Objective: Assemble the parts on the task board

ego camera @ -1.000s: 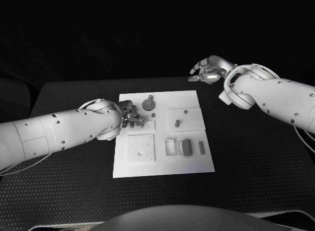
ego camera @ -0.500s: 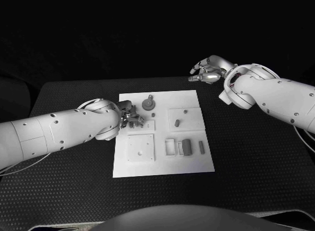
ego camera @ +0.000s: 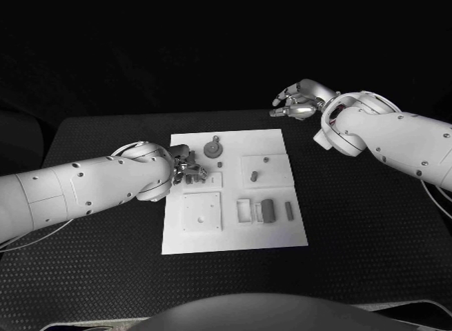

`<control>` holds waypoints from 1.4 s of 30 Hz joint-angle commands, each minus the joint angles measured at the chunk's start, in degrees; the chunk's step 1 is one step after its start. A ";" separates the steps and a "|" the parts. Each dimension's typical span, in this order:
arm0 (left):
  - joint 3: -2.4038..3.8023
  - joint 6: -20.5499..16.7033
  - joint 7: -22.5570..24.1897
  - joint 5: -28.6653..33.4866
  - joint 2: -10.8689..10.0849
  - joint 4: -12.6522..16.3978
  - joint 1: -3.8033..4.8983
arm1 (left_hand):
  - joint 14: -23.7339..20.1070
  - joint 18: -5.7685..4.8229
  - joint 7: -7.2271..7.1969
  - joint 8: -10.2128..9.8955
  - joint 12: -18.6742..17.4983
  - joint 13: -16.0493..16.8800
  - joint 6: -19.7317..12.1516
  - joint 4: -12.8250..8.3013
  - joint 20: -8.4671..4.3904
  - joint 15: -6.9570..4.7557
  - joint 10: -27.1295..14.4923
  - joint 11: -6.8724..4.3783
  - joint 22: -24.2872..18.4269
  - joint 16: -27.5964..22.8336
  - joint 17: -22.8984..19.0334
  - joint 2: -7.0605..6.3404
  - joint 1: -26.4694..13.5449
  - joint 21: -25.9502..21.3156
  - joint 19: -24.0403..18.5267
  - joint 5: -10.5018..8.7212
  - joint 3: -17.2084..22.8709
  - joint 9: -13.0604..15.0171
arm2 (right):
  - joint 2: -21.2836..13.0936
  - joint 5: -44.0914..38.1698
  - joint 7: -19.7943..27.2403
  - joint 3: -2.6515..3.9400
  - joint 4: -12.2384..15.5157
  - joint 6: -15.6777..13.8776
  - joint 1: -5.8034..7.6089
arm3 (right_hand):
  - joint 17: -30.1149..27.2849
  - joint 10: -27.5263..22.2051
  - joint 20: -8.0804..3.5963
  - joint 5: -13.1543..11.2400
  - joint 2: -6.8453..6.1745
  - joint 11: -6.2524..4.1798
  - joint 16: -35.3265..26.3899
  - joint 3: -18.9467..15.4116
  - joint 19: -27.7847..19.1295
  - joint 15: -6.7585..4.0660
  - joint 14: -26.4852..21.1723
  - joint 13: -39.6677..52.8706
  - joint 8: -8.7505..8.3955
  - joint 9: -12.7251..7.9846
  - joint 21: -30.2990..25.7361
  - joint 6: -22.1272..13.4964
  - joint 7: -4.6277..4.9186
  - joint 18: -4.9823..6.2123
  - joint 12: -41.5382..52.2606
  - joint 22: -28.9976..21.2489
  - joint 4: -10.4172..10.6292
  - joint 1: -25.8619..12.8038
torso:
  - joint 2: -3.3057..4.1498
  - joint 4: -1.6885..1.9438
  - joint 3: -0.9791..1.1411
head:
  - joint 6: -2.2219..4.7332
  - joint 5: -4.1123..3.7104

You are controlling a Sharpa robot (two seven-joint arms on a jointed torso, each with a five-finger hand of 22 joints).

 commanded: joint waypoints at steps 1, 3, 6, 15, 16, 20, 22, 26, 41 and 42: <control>-0.16 1.34 -0.16 0.68 0.04 -0.03 -0.23 | -1.07 1.48 0.01 0.22 0.40 -0.09 0.26 -3.65 -0.54 -1.25 0.17 -0.26 1.11 0.30 -0.06 5.09 4.77 0.35 0.00 0.30 3.99 0.10 | 0.02 0.01 0.42 0.03 0.00 0.57 -0.03 | -0.07 -0.37 -0.11 0.16 0.02 -0.15 -0.14 0.08 0.15 -0.04 -0.29 -0.06 0.30 -0.09 -0.32 -0.25 0.88 3.04 0.39 -0.06 0.33 -0.48 | 0.01 0.02 0.04 | -0.13 -0.04; -0.16 1.23 -0.14 1.03 -0.01 -0.01 -0.23 | -1.07 1.48 0.01 0.21 0.41 -0.10 0.26 -3.65 -0.54 -1.25 0.17 -0.26 1.11 0.30 -0.06 5.10 4.77 0.36 0.00 0.29 3.99 0.10 | 0.05 0.01 0.42 0.03 -0.01 0.57 -0.03 | -0.07 -0.37 -0.11 0.16 0.01 -0.15 -0.14 0.07 0.15 -0.04 -0.29 -0.06 0.30 -0.09 -0.32 -0.25 0.88 3.04 0.40 -0.06 0.33 -0.48 | 0.00 0.00 0.02 | -0.06 0.00; -0.16 1.24 -0.08 1.18 -0.02 0.00 -0.23 | -1.07 1.48 0.01 0.20 0.41 -0.11 0.26 -3.65 -0.54 -1.25 0.16 -0.26 1.11 0.30 -0.07 5.12 4.77 0.36 -0.01 0.29 4.00 0.11 | 0.05 0.01 0.42 0.03 -0.03 0.57 -0.03 | -0.08 -0.37 -0.12 0.16 0.01 -0.15 -0.14 0.07 0.15 -0.04 -0.29 -0.07 0.30 -0.09 -0.32 -0.25 0.88 3.04 0.40 -0.06 0.33 -0.48 | 0.01 -0.05 0.00 | -0.10 -0.03; -0.14 1.22 0.35 3.59 -0.13 -0.21 -0.23 | -1.08 1.49 0.02 0.16 0.43 -0.14 0.25 -3.65 -0.54 -1.25 0.14 -0.26 1.11 0.30 -0.10 5.17 4.76 0.37 -0.02 0.26 4.01 0.14 | 0.13 0.01 0.42 0.03 -0.08 0.65 -0.03 | -0.08 -0.38 -0.12 0.16 0.01 -0.15 -0.13 0.07 0.15 -0.04 -0.30 -0.08 0.31 -0.10 -0.32 -0.26 0.88 3.04 0.41 -0.05 0.33 -0.48 | 0.02 0.00 -0.01 | 0.00 -0.08; -0.14 1.17 0.43 4.07 -0.13 -0.28 -0.23 | -1.09 1.49 0.02 0.16 0.43 -0.15 0.25 -3.65 -0.54 -1.25 0.14 -0.25 1.11 0.30 -0.11 5.17 4.75 0.37 -0.03 0.26 4.01 0.15 | 0.15 0.01 0.43 0.03 -0.10 0.66 -0.03 | -0.08 -0.38 -0.12 0.16 0.01 -0.15 -0.13 0.07 0.15 -0.04 -0.30 -0.08 0.31 -0.11 -0.32 -0.26 0.88 3.04 0.42 -0.05 0.33 -0.48 | 0.02 -0.02 -0.02 | 0.00 -0.05; -0.14 0.96 1.03 5.43 -0.17 -0.57 -0.23 | -1.10 1.48 0.03 0.12 0.44 -0.18 0.23 -3.64 -0.53 -1.24 0.12 -0.25 1.10 0.30 -0.13 5.20 4.73 0.37 -0.05 0.23 4.00 0.17 | 0.15 0.01 0.43 0.03 -0.16 0.68 -0.03 | -0.08 -0.38 -0.12 0.16 0.01 -0.15 -0.13 0.07 0.15 -0.04 -0.30 -0.09 0.32 -0.11 -0.32 -0.26 0.88 3.04 0.42 -0.05 0.34 -0.47 | 0.02 -0.06 0.01 | 0.03 -0.06; -0.13 0.91 1.68 6.75 -0.18 -0.77 -0.23 | -1.11 1.48 0.04 0.11 0.44 -0.19 0.22 -3.64 -0.53 -1.24 0.10 -0.24 1.10 0.29 -0.14 5.22 4.72 0.37 -0.06 0.21 4.00 0.18 | 0.17 0.01 0.43 0.03 -0.22 0.68 -0.03 | -0.08 -0.38 -0.12 0.16 0.01 -0.15 -0.13 0.07 0.15 -0.04 -0.30 -0.10 0.32 -0.12 -0.32 -0.26 0.88 3.04 0.43 -0.05 0.34 -0.48 | 0.03 -0.04 0.02 | 0.04 -0.09; -0.13 0.82 2.38 7.80 -0.20 -0.98 -0.23 | -1.14 1.49 0.05 0.07 0.44 -0.23 0.19 -3.65 -0.54 -1.23 0.07 -0.23 1.09 0.28 -0.17 5.28 4.70 0.37 -0.10 0.18 4.00 0.21 | 0.18 0.01 0.44 0.03 -0.30 0.68 -0.04 | -0.09 -0.39 -0.12 0.16 0.01 -0.15 -0.13 0.07 0.15 -0.03 -0.30 -0.10 0.32 -0.12 -0.32 -0.26 0.88 3.04 0.43 -0.05 0.34 -0.48 | 0.02 -0.02 0.02 | 0.06 -0.11; -0.10 3.43 2.68 10.40 -0.78 -1.15 -0.20 | -1.25 1.53 0.09 -0.05 0.48 -0.32 0.11 -3.69 -0.56 -1.20 -0.04 -0.19 1.11 0.27 -0.26 5.40 4.69 0.38 -0.21 0.18 3.98 0.31 | 0.13 0.01 0.42 0.03 -0.32 0.69 -0.05 | -0.09 -0.40 -0.13 0.16 0.00 -0.15 -0.12 0.06 0.14 -0.03 -0.31 -0.13 0.34 -0.14 -0.32 -0.26 0.88 3.04 0.45 -0.05 0.36 -0.49 | 0.05 0.03 0.00 | -0.08 -0.31; -0.08 3.64 2.70 10.40 -0.85 -1.13 -0.20 | -1.25 1.54 0.09 -0.05 0.48 -0.33 0.11 -3.70 -0.56 -1.20 -0.04 -0.19 1.11 0.28 -0.26 5.39 4.71 0.39 -0.22 0.19 3.98 0.32 | 0.16 0.01 0.43 0.03 -0.34 0.72 -0.07 | -0.09 -0.40 -0.13 0.16 0.00 -0.15 -0.12 0.06 0.14 -0.03 -0.31 -0.13 0.34 -0.14 -0.32 -0.26 0.88 3.04 0.45 -0.05 0.36 -0.49 | 0.05 0.02 0.00 | -0.09 -0.31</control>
